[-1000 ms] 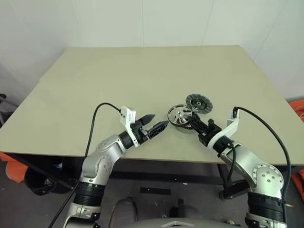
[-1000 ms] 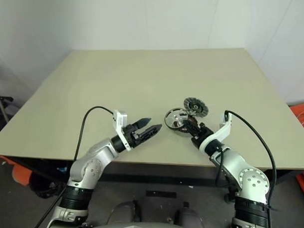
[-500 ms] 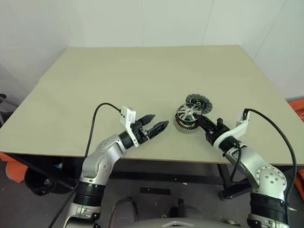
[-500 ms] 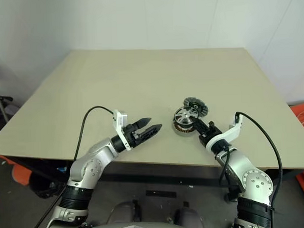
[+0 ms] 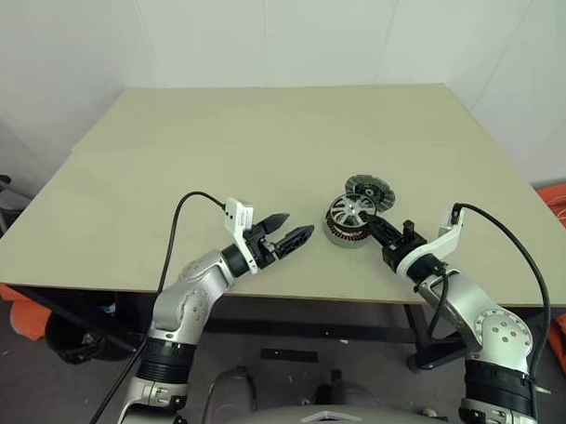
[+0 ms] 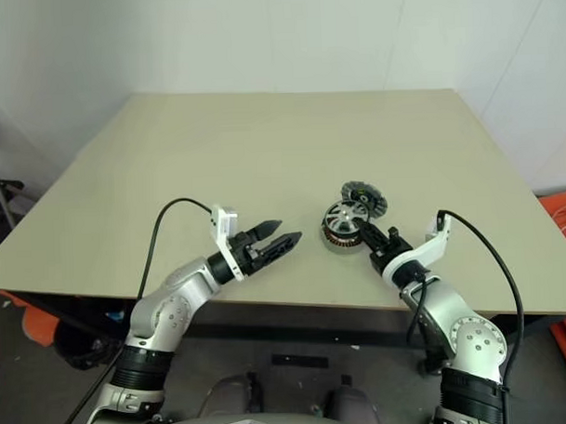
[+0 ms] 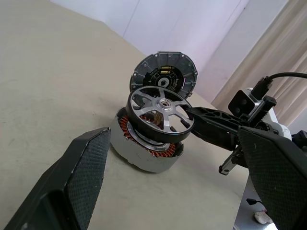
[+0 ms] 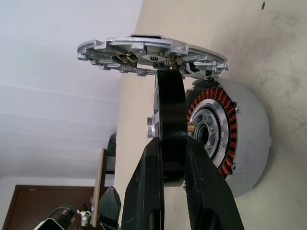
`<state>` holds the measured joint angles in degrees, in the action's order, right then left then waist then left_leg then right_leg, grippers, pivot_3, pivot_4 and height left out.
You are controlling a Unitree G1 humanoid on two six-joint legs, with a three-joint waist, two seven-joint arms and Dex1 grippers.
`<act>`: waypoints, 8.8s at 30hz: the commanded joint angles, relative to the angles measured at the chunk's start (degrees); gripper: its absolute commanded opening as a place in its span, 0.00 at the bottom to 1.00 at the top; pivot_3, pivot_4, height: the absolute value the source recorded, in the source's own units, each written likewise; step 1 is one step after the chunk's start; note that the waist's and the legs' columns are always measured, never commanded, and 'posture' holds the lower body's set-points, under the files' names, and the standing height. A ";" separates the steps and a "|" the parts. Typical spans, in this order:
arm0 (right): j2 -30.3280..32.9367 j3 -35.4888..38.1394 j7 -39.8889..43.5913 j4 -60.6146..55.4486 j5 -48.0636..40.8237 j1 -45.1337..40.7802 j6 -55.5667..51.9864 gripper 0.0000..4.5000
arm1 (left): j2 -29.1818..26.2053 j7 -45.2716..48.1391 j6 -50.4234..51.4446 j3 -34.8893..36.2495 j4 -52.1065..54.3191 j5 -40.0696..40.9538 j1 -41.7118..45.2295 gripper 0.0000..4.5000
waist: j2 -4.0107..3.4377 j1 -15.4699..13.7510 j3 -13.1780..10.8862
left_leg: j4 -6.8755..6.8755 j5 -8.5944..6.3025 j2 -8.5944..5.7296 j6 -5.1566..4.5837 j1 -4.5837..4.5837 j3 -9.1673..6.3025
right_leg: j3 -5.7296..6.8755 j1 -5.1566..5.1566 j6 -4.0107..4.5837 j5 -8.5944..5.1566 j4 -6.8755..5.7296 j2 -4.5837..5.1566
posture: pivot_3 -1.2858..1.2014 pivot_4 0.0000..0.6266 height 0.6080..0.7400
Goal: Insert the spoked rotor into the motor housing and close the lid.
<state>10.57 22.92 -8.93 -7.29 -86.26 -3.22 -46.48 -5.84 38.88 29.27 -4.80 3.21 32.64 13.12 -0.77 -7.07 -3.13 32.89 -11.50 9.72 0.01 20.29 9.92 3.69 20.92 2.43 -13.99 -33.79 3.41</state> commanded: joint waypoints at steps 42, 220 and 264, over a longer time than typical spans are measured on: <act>17.23 -17.28 15.17 -14.64 33.19 -1.45 8.93 0.28 | 0.30 1.56 0.02 0.10 2.03 1.34 0.77 1.00 | -0.04 -0.06 0.04 | 0.09 0.01 0.04 0.02 -0.07 -0.01 | 0.00 -0.10 -0.04 0.00 -0.01 -0.04 | 0.52 0.00 1.00; 29.97 -46.17 77.13 18.44 94.97 -33.25 26.83 0.43 | 3.65 -1.00 0.15 0.41 3.82 2.70 -0.29 1.00 | 0.01 1.19 0.00 | 1.21 -0.32 0.21 -0.60 -0.15 0.07 | -0.12 -0.08 0.74 0.12 -1.08 -0.03 | 0.52 0.00 1.00; 19.11 -32.22 58.11 -6.36 76.24 -36.60 -37.05 0.01 | 4.68 0.65 -1.39 0.53 0.41 3.02 0.18 1.00 | -0.06 1.45 -0.06 | 1.15 -0.16 0.24 -0.34 0.23 0.05 | -0.12 0.32 0.76 0.12 -1.11 -0.06 | 0.52 0.00 1.00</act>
<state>30.44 -12.29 51.54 -11.58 -9.23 -37.15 -82.70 -1.31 39.22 28.07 -4.44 2.44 34.81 12.58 -0.83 -5.62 -3.19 34.03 -11.65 9.96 -0.30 20.52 9.96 3.57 21.23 3.19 -13.87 -34.90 3.35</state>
